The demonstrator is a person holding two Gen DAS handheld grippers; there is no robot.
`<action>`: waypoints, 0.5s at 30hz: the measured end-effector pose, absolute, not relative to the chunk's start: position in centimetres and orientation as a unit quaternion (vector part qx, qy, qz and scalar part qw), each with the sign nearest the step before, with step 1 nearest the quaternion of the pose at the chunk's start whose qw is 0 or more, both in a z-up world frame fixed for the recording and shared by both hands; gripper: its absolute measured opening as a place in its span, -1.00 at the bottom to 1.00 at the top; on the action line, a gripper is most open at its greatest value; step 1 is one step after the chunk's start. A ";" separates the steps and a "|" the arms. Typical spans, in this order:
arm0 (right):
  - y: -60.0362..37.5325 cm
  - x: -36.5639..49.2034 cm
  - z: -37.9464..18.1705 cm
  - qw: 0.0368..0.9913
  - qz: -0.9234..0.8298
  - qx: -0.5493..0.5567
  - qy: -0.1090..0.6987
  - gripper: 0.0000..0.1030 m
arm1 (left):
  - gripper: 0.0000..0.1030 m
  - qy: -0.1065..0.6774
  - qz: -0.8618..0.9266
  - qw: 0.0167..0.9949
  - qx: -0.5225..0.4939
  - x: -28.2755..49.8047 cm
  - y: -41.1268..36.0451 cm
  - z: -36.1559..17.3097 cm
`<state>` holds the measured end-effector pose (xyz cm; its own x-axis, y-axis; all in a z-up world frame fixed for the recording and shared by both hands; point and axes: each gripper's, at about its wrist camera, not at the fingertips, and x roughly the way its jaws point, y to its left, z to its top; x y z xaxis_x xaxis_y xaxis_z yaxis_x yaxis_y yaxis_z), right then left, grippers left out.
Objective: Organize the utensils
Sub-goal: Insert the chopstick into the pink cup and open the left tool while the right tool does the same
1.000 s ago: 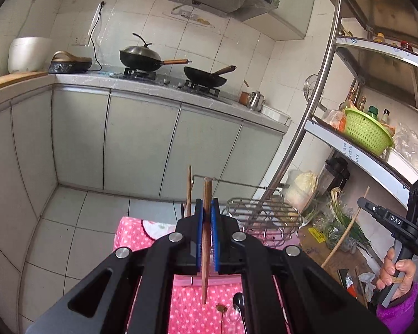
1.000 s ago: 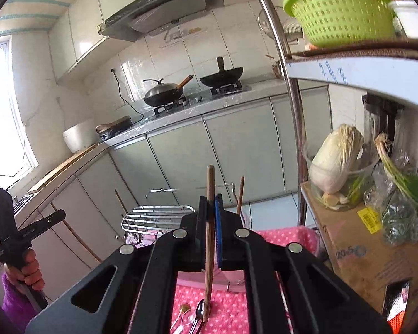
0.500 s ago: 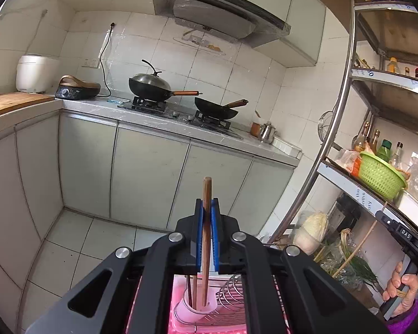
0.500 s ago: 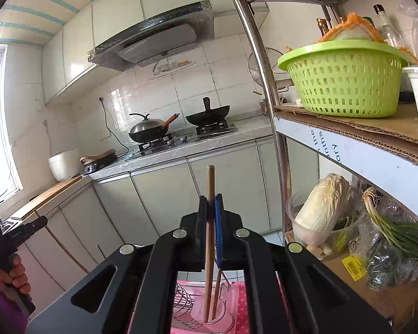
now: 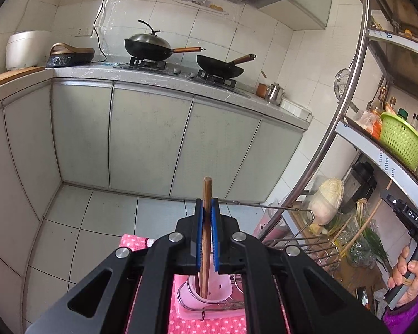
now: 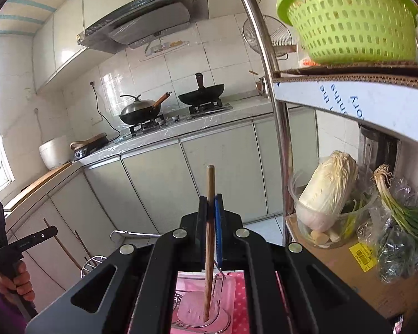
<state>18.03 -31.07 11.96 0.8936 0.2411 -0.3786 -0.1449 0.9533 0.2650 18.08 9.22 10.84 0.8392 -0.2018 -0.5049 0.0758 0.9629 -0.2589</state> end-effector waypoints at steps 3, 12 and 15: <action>-30.8 18.6 10.6 0.961 0.100 0.116 0.231 -0.89 | -0.91 0.288 -0.072 0.949 -0.110 18.7 8.9 9.8; -30.0 19.6 6.8 0.946 0.107 0.120 0.281 -0.89 | -0.91 0.319 -0.059 0.939 -0.116 20.3 9.0 7.3; -29.5 19.7 6.2 0.944 0.109 0.115 0.289 -0.89 | -0.90 0.328 -0.058 0.935 -0.119 20.7 9.1 6.5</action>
